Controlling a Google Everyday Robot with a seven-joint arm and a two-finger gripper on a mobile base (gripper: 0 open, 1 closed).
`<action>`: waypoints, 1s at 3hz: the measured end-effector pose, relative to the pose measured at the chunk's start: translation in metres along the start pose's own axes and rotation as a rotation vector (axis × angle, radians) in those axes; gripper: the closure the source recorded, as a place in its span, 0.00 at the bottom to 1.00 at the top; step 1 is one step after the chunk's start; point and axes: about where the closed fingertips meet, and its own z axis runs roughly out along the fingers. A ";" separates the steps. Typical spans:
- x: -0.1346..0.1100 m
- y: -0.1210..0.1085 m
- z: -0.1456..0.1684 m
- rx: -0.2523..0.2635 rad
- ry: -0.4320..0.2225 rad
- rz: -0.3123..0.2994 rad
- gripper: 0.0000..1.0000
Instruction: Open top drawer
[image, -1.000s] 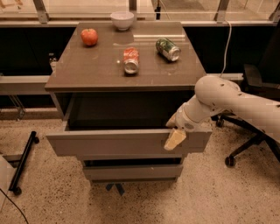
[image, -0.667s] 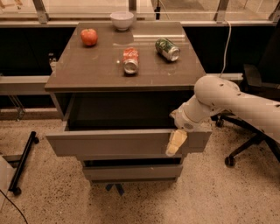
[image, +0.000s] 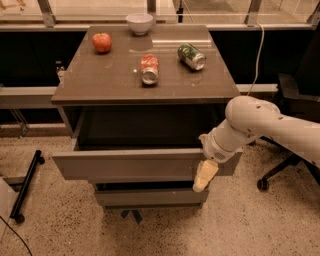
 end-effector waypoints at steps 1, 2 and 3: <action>0.002 0.008 -0.002 -0.005 0.007 0.004 0.18; 0.005 0.031 -0.005 -0.047 0.032 -0.003 0.41; 0.005 0.030 -0.005 -0.047 0.032 -0.003 0.47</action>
Offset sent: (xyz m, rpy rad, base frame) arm -0.0792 0.0023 0.0094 -0.0549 0.1320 0.0649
